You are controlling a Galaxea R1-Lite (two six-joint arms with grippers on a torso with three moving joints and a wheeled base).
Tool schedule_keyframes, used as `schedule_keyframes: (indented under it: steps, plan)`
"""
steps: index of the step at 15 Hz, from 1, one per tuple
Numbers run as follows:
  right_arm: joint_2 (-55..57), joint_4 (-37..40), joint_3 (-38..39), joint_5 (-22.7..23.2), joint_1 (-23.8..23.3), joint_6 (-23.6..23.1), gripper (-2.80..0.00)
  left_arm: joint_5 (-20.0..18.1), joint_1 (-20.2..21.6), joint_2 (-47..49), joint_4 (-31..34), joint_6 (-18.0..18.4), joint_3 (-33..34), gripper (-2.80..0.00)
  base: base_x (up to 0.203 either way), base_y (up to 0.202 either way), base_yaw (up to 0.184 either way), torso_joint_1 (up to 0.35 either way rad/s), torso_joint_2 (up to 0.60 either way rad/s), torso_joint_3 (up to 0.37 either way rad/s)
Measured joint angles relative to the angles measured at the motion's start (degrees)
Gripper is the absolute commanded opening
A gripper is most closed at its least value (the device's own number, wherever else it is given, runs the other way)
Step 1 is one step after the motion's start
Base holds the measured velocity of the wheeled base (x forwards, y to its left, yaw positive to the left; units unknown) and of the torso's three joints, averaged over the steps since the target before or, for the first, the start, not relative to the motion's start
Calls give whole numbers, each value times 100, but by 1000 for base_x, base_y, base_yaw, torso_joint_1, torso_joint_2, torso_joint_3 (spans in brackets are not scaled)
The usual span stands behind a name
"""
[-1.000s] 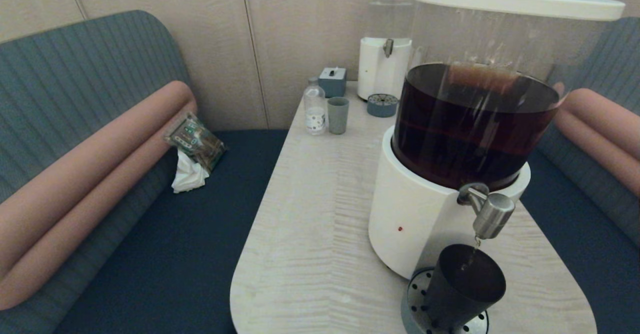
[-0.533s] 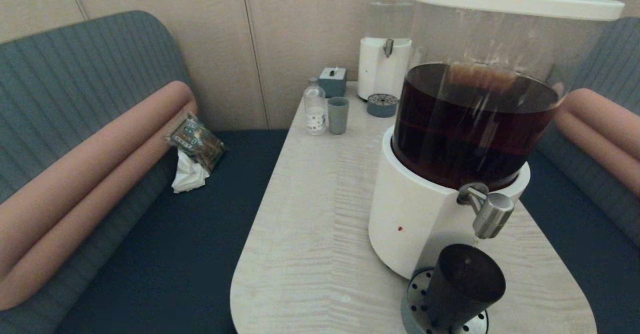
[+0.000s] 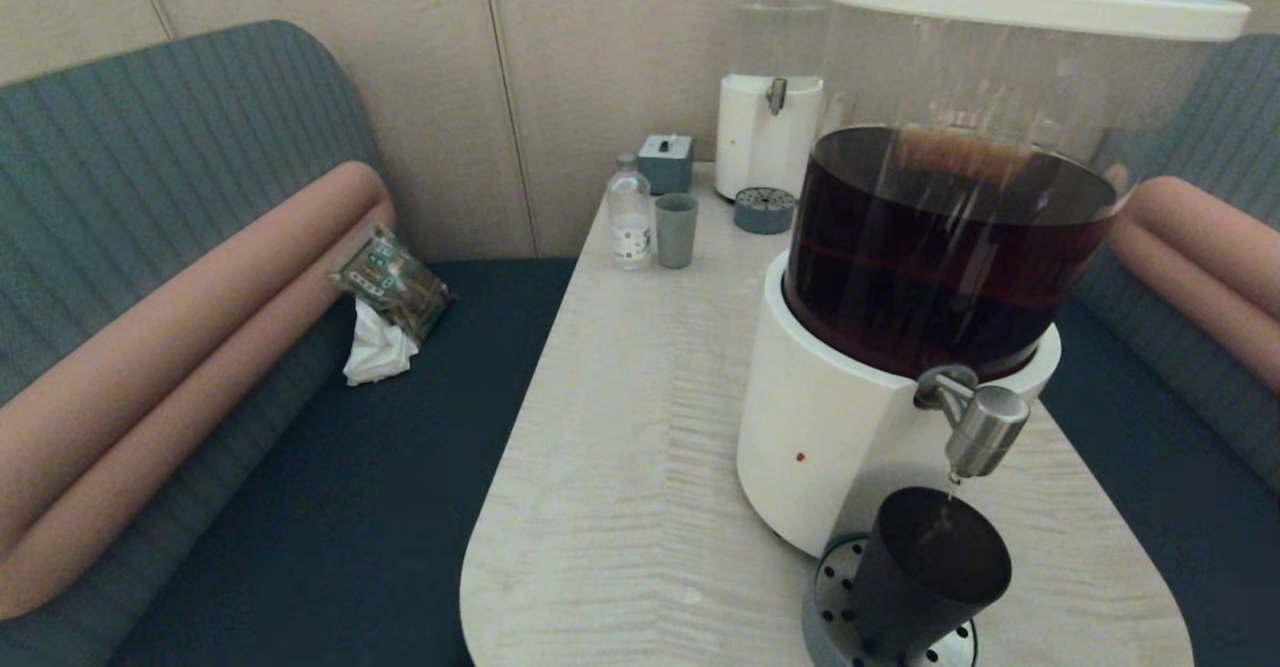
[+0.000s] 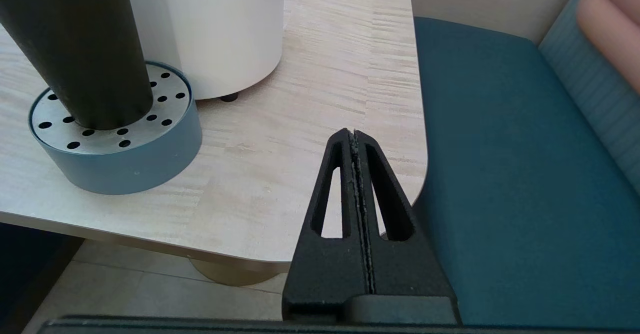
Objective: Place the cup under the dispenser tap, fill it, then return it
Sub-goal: Turn off the faucet
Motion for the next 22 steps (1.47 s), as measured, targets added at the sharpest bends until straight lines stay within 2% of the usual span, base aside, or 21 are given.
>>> schedule_keyframes:
  steps: [1,3,6,7,11,13,15,18,19,22]
  plan:
    - [0,0,0,0,0,-2,-280,-241,-18,199,187,-123,-129,-280,0,0,0,0,0,0]
    - [0,-1,0,0,0,-2,-280,-820,-38,529,1012,-125,-472,-280,0,0,0,0,0,0]
    - [0,-1,0,0,0,-2,-280,-2018,-45,918,2447,155,-1161,-280,0,0,0,0,0,0]
    - [0,-1,0,-1,0,0,-280,-2214,-42,1028,2766,255,-1350,-280,0,0,0,0,0,0]
    - [0,-1,0,1,0,0,-280,-2294,-36,1313,2962,259,-1906,-280,0,0,0,0,0,0]
    - [0,-1,0,0,0,-2,-280,-2306,-41,1410,3001,460,-1975,-280,0,0,0,0,0,0]
    - [0,-1,0,0,0,2,-280,-2304,-60,1488,3202,1005,-1869,-280,0,0,0,0,0,0]
    - [0,-1,0,0,0,0,-280,-2258,-86,1690,3899,2333,-1937,-280,0,0,0,0,0,0]
    - [0,-1,0,0,0,0,-280,-2173,-86,1797,3976,2596,-2039,-280,0,0,0,0,0,0]
    - [0,-1,0,2,0,1,-280,-2035,-95,2073,3980,3054,-2315,-280,0,0,0,0,0,0]
